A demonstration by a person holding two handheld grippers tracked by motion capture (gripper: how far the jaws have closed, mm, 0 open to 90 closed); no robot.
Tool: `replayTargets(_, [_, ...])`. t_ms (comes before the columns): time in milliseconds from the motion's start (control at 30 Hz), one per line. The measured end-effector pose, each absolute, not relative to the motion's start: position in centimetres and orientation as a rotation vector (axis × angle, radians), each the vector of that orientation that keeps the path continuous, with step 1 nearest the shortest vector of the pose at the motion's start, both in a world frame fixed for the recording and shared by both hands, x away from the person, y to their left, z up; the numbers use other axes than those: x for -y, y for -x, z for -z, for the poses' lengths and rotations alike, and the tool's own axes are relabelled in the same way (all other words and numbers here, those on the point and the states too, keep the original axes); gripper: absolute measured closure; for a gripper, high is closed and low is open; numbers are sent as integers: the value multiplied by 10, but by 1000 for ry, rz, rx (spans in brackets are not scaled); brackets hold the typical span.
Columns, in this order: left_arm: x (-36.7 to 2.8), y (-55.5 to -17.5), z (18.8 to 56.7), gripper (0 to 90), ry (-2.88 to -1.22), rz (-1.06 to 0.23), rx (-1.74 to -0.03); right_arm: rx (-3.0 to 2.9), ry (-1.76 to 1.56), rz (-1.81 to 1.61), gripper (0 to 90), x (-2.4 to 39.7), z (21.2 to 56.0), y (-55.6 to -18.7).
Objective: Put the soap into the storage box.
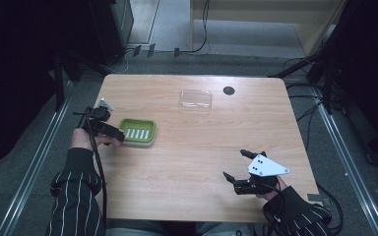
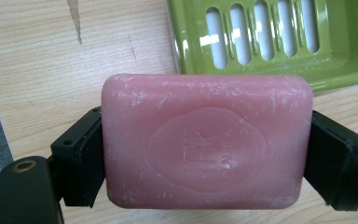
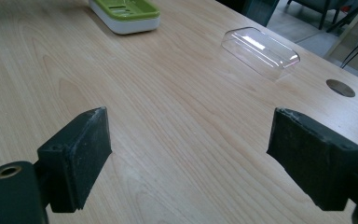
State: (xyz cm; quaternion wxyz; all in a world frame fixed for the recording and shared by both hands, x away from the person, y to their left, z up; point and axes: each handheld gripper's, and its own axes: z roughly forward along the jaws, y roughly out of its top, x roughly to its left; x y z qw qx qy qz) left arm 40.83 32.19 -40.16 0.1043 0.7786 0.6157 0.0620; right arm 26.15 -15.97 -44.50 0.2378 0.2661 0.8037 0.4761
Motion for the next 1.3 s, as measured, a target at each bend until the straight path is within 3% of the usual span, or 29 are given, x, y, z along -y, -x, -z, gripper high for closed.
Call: replayTargets(1300, [-300, -431, 403, 138, -2344, -190, -1744, -2195, -751, -1285, 138, 164, 446, -258])
